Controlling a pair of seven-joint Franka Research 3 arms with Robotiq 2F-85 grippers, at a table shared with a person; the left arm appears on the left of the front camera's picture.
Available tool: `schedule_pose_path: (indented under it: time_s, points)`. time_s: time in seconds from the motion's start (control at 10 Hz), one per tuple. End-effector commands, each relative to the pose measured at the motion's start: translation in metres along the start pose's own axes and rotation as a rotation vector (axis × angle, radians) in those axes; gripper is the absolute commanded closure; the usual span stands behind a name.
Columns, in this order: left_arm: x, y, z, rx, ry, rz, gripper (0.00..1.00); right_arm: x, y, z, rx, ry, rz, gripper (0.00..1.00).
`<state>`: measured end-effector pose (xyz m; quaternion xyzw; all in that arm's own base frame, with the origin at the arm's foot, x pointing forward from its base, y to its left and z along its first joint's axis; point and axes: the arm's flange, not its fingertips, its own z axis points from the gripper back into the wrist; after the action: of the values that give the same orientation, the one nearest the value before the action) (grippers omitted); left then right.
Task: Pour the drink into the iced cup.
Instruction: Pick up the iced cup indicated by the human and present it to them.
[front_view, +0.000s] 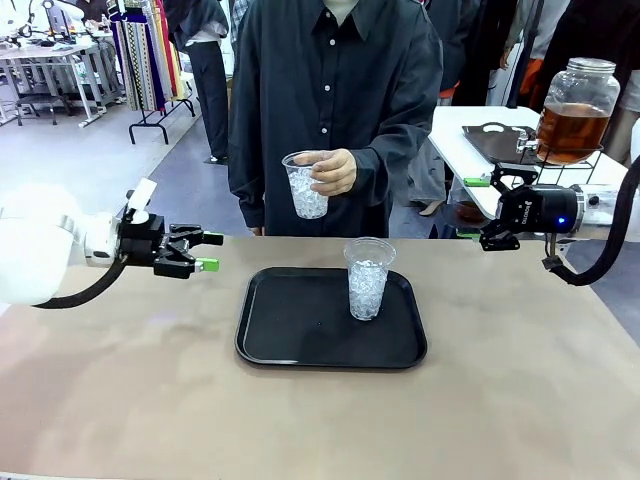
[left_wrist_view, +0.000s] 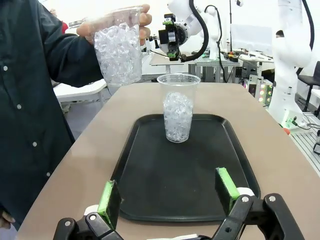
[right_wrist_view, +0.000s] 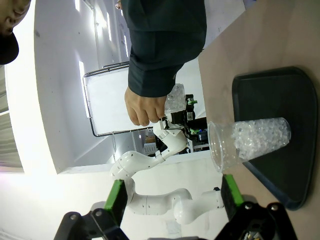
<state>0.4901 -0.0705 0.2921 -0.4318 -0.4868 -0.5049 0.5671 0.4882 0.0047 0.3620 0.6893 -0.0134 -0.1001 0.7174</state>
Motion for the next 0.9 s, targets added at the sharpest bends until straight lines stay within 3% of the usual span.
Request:
schedule_pose_path:
  time_s: [0.0,0.8]
  points:
    - [0.0017,0.0020,-0.0044,-0.001,0.012,0.012,0.00,0.0002,0.0021,0.0001,-0.001,-0.003,0.004,0.00]
    - [0.0017,0.0020,-0.0044,-0.001,0.012,0.012,0.00,0.0002,0.0021,0.0001,-0.001,-0.003,0.004,0.00]
